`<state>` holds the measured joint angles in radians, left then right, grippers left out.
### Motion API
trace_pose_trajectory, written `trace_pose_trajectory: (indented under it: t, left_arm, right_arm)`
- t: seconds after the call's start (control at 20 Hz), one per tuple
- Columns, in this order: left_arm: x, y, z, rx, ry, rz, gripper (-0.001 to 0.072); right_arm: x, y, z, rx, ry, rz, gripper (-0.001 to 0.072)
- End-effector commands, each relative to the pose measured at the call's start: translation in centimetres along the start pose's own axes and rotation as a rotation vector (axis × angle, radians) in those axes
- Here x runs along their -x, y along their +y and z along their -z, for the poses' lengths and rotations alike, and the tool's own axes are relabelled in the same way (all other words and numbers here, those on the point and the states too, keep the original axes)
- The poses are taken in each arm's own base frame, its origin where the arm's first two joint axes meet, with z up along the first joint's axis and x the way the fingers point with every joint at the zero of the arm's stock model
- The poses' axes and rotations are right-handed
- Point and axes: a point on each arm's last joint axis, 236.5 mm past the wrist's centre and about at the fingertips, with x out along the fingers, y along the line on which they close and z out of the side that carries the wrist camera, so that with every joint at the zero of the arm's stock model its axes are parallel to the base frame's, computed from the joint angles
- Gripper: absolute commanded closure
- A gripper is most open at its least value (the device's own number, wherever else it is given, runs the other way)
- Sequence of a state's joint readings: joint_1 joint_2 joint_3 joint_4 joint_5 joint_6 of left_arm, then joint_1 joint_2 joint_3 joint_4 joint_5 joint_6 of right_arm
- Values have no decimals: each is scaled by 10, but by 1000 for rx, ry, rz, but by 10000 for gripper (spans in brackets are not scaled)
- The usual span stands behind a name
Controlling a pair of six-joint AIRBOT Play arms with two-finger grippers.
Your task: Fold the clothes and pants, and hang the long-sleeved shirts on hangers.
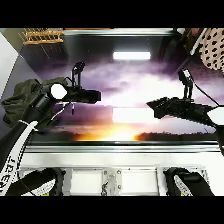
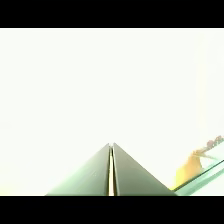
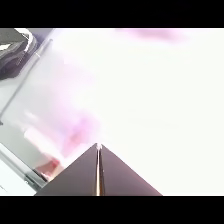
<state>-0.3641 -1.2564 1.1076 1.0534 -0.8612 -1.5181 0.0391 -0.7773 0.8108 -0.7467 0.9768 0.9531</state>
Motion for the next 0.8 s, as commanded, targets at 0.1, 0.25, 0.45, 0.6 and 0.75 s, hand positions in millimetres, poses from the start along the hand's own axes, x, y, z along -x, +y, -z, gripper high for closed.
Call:
trace_pose_trajectory:
  t: [0.1, 0.25, 0.45, 0.6, 0.75]
  left_arm:
    - [0, 0, 0, 0, -1, 0, 700]
    - [0, 0, 0, 0, 0, 0, 700]
    - [0, 0, 0, 1, -1, 0, 700]
    - [0, -5, -3, 19, -13, 23, 700]
    - [19, 30, -28, -160, -52, -111, -6]
  right_arm:
    - [0, 0, 0, 0, 1, -1, 659]
    - [0, 0, 0, 0, 1, -1, 659]
    - [0, 0, 0, 0, 1, -1, 659]
    - [0, 0, 0, 0, 1, -1, 659]
    - [0, 0, 0, 0, 1, -1, 659]
